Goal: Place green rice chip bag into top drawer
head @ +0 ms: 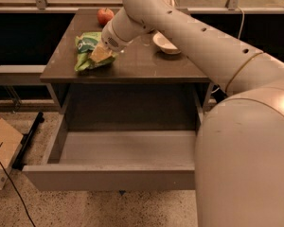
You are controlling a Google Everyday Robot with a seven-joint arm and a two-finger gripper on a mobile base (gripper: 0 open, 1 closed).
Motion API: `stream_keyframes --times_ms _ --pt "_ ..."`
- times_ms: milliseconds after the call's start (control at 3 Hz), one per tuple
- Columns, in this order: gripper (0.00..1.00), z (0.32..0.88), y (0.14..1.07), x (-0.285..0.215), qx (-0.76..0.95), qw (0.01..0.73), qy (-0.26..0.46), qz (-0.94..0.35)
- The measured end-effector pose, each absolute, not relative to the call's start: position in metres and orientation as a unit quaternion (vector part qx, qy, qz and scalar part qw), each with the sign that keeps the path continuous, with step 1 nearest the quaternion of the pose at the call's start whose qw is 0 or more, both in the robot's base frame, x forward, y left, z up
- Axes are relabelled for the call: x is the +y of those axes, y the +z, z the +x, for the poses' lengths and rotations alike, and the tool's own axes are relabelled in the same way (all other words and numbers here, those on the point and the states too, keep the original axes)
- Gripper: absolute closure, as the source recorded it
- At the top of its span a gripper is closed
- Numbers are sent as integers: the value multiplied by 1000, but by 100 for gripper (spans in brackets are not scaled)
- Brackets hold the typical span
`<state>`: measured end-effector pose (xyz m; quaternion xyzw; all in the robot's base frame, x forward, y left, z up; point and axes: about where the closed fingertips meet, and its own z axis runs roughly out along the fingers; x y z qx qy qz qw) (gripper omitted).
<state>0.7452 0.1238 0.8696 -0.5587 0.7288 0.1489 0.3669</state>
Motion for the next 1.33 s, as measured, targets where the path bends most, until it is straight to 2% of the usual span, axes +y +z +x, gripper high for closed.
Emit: stream_keyframes --times_ms 333,667,1000,1333 --pt "100 728 883 115 718 380 149 -564" --pt "100 701 889 104 708 384 160 -571" --pt "100 651 903 82 691 400 182 -574" --pt "100 569 905 35 693 402 183 -569"
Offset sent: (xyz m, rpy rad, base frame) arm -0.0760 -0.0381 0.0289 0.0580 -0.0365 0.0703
